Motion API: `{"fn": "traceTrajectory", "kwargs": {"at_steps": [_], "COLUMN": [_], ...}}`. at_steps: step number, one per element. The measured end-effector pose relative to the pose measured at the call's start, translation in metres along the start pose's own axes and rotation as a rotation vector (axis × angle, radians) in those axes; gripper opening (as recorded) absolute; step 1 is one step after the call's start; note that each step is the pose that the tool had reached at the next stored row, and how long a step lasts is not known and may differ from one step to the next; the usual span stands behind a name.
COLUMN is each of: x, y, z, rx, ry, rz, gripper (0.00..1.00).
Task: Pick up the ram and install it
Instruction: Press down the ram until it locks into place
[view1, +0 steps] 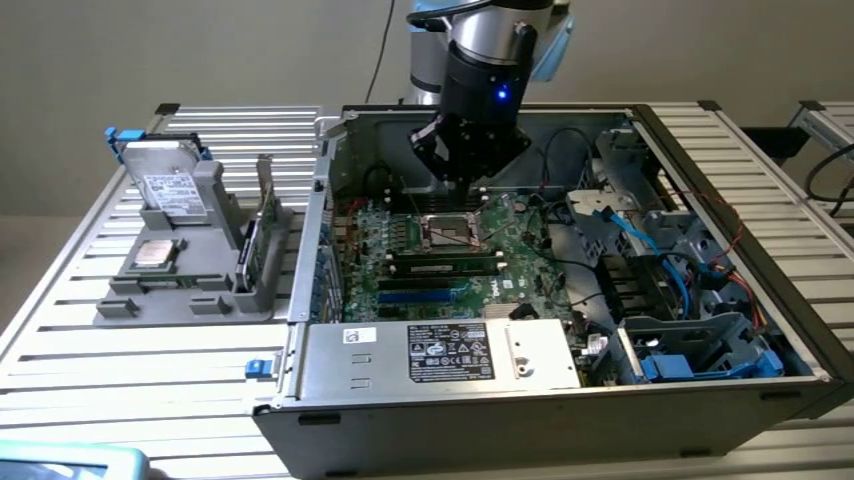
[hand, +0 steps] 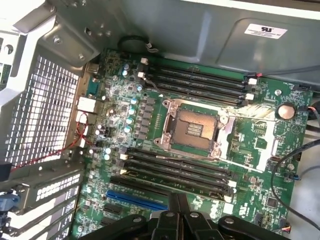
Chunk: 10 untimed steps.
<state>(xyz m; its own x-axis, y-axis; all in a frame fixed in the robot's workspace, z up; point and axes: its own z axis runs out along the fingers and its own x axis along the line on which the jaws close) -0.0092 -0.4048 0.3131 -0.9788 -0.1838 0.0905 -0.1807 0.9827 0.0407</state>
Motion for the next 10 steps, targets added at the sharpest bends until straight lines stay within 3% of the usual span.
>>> {"fn": "traceTrajectory", "kwargs": {"at_steps": [2, 4, 7, 10], "x": [0.0000, 0.0000, -0.0001, -0.0001], "y": [0.0000, 0.0000, 0.0000, 0.0000], "z": [-0.0001, -0.0001, 0.0006, 0.0013], "rx": [0.0009, 0.0083, 0.0281, 0.0524], "ry": [-0.0013, -0.0079, -0.0236, -0.0409], "rz": [0.022, 0.041, 0.069, 0.094], "gripper": [0.11, 0.11, 0.11, 0.11]}}
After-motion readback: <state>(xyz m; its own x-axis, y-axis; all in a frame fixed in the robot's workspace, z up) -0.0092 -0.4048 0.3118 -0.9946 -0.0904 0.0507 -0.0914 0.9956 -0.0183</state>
